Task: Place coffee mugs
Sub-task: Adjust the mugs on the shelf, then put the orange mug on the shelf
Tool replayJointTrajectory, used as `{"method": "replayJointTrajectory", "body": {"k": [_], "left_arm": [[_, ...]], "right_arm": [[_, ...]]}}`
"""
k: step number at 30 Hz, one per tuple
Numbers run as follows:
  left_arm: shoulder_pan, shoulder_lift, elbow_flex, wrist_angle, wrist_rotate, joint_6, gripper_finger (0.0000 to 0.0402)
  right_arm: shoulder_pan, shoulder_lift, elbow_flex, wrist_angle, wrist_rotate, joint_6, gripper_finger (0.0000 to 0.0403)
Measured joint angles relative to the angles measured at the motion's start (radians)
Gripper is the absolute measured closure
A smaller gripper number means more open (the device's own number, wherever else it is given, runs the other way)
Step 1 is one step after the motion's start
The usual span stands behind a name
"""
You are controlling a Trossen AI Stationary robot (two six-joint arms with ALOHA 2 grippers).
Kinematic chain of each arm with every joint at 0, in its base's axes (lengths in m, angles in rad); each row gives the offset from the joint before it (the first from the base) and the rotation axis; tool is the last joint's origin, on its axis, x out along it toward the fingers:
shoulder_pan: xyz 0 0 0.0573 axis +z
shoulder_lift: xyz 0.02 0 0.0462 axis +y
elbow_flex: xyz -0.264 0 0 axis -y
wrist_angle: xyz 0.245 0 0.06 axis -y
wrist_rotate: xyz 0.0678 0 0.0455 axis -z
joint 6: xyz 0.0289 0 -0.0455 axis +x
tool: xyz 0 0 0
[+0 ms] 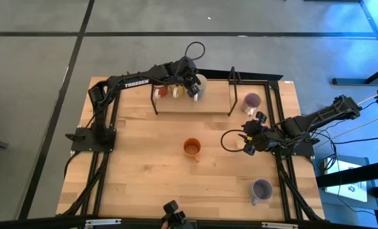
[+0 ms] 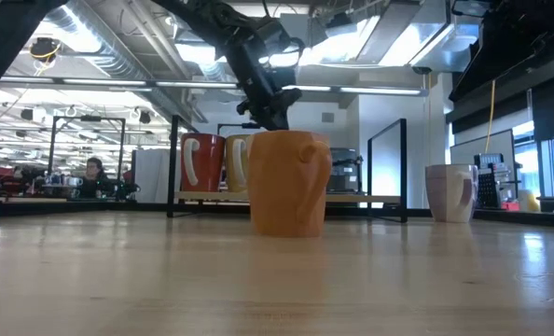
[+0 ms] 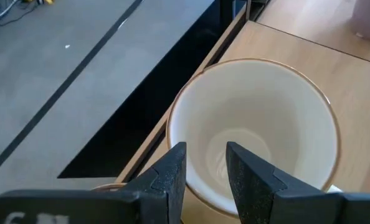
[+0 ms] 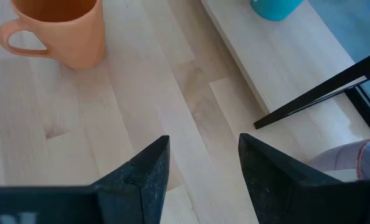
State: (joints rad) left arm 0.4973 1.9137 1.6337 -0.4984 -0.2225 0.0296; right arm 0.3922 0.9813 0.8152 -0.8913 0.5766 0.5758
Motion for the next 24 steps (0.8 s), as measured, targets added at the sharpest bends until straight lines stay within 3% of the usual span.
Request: {"method": "replayJointTrajectory", "body": {"k": [12, 24], "left_arm": [[-0.001, 0.000, 0.001, -0.045, -0.112, -0.019, 0.0294], [-0.030, -0.042, 0.000, 0.004, -0.077, -0.019, 0.0294]], "right_arm": [[0.000, 0.000, 0.000, 0.002, -0.002, 0.003, 0.0224], [0.000, 0.000, 0.000, 0.004, -0.002, 0.003, 0.0224]]}}
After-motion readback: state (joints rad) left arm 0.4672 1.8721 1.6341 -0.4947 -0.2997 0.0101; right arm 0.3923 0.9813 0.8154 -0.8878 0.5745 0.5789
